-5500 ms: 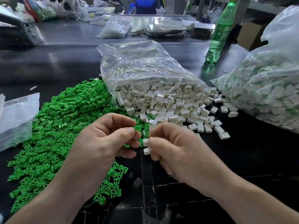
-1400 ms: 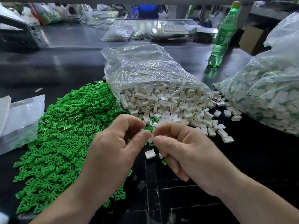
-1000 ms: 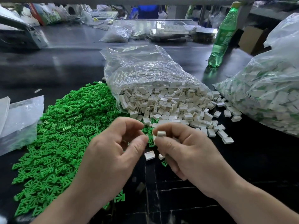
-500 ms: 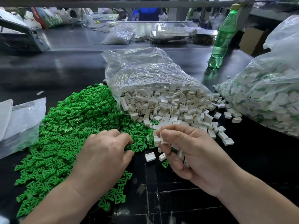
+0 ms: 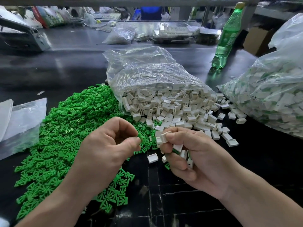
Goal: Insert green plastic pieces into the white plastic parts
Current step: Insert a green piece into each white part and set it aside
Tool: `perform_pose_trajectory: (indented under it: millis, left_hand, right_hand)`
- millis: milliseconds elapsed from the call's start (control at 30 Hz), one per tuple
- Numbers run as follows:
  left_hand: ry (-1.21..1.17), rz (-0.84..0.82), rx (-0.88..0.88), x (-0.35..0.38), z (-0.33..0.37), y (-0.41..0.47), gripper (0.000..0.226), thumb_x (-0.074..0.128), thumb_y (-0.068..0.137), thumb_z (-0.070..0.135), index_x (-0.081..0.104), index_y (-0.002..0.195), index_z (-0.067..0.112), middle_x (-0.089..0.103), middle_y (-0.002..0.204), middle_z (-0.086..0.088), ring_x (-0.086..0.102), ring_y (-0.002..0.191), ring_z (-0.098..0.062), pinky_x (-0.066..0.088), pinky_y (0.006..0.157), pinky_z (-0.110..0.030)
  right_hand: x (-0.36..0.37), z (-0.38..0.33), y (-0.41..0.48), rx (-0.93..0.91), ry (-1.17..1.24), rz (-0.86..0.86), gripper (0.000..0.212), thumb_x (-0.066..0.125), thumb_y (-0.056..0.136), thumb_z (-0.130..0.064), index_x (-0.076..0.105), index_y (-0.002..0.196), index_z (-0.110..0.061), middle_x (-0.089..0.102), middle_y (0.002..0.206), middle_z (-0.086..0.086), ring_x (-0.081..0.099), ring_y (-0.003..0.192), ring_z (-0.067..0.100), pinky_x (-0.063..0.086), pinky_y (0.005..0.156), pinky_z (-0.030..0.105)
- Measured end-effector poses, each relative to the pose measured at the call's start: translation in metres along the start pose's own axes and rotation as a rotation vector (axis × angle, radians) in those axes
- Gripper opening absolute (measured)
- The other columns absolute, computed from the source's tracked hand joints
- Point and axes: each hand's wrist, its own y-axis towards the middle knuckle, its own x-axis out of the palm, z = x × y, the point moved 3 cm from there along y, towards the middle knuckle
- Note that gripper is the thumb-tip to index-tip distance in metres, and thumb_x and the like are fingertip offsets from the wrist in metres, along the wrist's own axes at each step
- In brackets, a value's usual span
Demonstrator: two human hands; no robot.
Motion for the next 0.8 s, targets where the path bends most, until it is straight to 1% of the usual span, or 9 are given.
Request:
perform_pose_trajectory:
  millis: [100,167,267,400,500,567,667,733,800]
  left_hand:
    - [-0.216,-0.036,0.002,0.004,0.005,-0.003,0.013,0.076,0.082,0.016,0.069,0.082,0.027,0.071,0.072,-0.005,0.068,0.062,-0.018,0.055,0.057,-0.02]
    - [-0.294,-0.048,0.017,0.008,0.009,-0.005,0.008,0.071,0.078,0.018,0.069,0.08,0.025,0.07,0.071,-0.008,0.068,0.06,-0.02,0.055,0.057,-0.022]
    - [-0.313,-0.049,0.041,0.012,0.012,-0.009,0.009,0.066,0.077,0.017,0.068,0.081,0.025,0.07,0.07,-0.008,0.069,0.06,-0.021,0.055,0.057,-0.022]
    - [-0.33,-0.014,0.043,0.016,0.014,-0.012,0.009,0.067,0.077,0.019,0.069,0.084,0.024,0.072,0.073,-0.007,0.071,0.063,-0.019,0.055,0.057,-0.021]
    - [-0.351,0.013,0.026,0.017,0.016,-0.013,0.009,0.068,0.075,0.02,0.069,0.082,0.026,0.073,0.073,-0.005,0.071,0.064,-0.016,0.054,0.056,-0.018]
    - [-0.342,0.012,0.033,0.017,0.017,-0.013,0.011,0.07,0.079,0.018,0.069,0.084,0.028,0.072,0.075,-0.004,0.07,0.064,-0.015,0.054,0.055,-0.018]
    - [-0.31,0.009,0.025,0.018,0.017,-0.014,0.024,0.068,0.088,0.006,0.07,0.087,0.03,0.072,0.073,-0.004,0.069,0.061,-0.014,0.053,0.054,-0.016]
    - [-0.311,0.006,0.015,0.019,0.017,-0.014,0.022,0.066,0.088,0.008,0.072,0.086,0.029,0.071,0.071,-0.004,0.068,0.06,-0.013,0.052,0.053,-0.015]
    - [-0.347,-0.017,0.004,0.02,0.016,-0.014,0.012,0.066,0.087,0.018,0.072,0.086,0.028,0.07,0.07,-0.006,0.067,0.06,-0.015,0.052,0.054,-0.017]
  right_hand:
    - [0.001,0.001,0.0,-0.007,-0.039,0.008,0.008,0.068,0.082,-0.019,0.067,0.075,-0.019,0.058,0.08,0.008,0.043,0.044,0.01,0.03,0.034,0.018]
    - [0.002,0.002,0.001,-0.013,-0.07,0.021,0.006,0.07,0.082,-0.021,0.068,0.077,-0.02,0.061,0.082,0.008,0.043,0.044,0.011,0.03,0.035,0.018]
    - [0.003,0.005,0.0,0.003,-0.053,0.016,0.006,0.071,0.083,-0.023,0.068,0.079,-0.02,0.063,0.083,0.008,0.043,0.045,0.011,0.03,0.035,0.018]
    - [0.005,0.007,-0.001,0.011,-0.046,0.0,0.009,0.069,0.084,-0.022,0.066,0.086,-0.013,0.065,0.083,0.008,0.043,0.044,0.01,0.03,0.034,0.017]
    - [0.005,0.006,0.0,-0.001,-0.013,-0.018,0.011,0.068,0.086,-0.019,0.065,0.089,-0.009,0.066,0.084,0.008,0.043,0.044,0.009,0.03,0.033,0.017]
    - [0.005,0.006,0.0,-0.002,-0.011,-0.021,0.011,0.068,0.084,-0.018,0.065,0.09,-0.009,0.067,0.083,0.009,0.043,0.043,0.009,0.03,0.033,0.017]
    - [0.005,0.006,0.0,-0.007,-0.084,-0.001,0.013,0.07,0.082,-0.021,0.069,0.091,-0.013,0.067,0.083,0.008,0.043,0.044,0.01,0.029,0.035,0.017]
    - [0.005,0.007,0.0,-0.013,-0.146,0.017,0.012,0.071,0.081,-0.023,0.071,0.091,-0.016,0.066,0.082,0.007,0.043,0.044,0.01,0.029,0.035,0.017]
    - [0.006,0.008,-0.001,-0.035,-0.218,0.025,0.008,0.071,0.082,-0.024,0.072,0.088,-0.019,0.066,0.081,0.005,0.044,0.045,0.009,0.03,0.035,0.017]
